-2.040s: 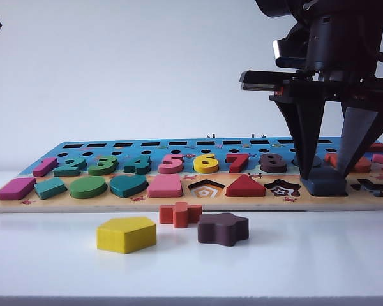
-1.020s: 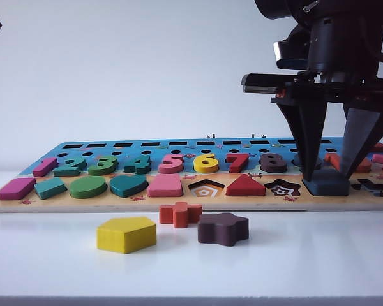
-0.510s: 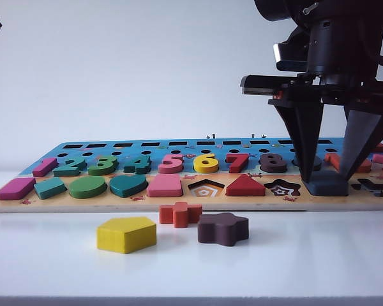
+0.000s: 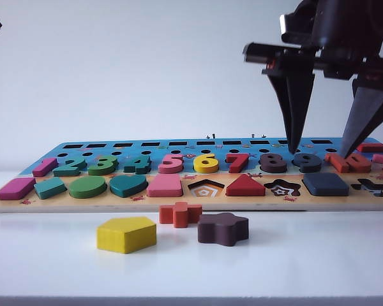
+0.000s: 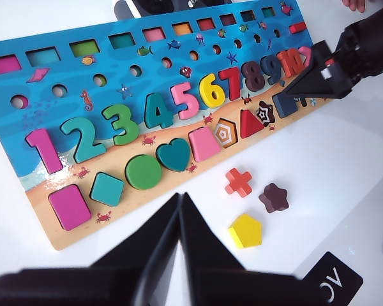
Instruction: Insert the cube into the slot.
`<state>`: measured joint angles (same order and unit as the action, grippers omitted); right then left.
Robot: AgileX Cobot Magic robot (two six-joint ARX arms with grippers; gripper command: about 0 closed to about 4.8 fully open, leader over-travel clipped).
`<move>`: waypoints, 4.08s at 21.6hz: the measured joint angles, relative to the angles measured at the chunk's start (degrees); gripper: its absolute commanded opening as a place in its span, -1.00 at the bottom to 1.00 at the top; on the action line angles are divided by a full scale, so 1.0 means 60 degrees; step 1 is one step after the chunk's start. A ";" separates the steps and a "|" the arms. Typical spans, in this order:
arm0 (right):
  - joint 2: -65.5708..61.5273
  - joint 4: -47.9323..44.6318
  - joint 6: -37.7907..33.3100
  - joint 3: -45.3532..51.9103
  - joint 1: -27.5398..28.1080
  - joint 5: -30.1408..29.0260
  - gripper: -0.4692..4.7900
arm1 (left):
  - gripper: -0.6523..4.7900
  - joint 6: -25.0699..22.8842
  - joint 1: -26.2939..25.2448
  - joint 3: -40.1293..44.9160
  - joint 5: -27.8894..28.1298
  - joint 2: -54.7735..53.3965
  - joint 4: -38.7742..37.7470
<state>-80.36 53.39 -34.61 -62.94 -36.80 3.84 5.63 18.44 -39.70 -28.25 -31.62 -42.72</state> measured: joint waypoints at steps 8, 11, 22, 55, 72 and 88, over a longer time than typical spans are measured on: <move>0.3362 0.0361 0.0204 -0.0127 -0.0969 -0.0149 -0.68 | -0.74 0.0000 0.0000 0.0000 0.0004 0.0000 0.0000; 0.4393 -0.0324 0.0678 -0.0135 -0.1067 0.0055 -0.85 | -0.74 0.0000 0.0000 0.0000 0.0000 0.0000 0.0000; 0.5632 -0.1111 0.2386 -0.0073 -0.1129 0.0404 -0.85 | -0.74 0.0000 0.0000 0.0000 0.0004 0.0004 0.0000; 0.9242 -0.7340 0.2528 0.7344 0.2025 -0.1111 -0.84 | -0.74 -0.0976 -0.1096 0.1031 0.0120 0.0951 0.2233; 1.2160 -0.7719 0.1978 0.9333 0.3905 -0.1188 -0.84 | -0.74 -0.1483 -0.1446 0.2357 0.0590 0.2342 0.3009; 1.3351 -0.7770 0.1942 1.0335 0.4870 -0.1253 -0.84 | -0.74 -0.1982 -0.1854 0.4783 0.2510 0.4772 0.4768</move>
<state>-0.25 6.76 -22.96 -0.93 -7.57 -3.68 -6.26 7.31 -11.00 -13.19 -2.98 -14.11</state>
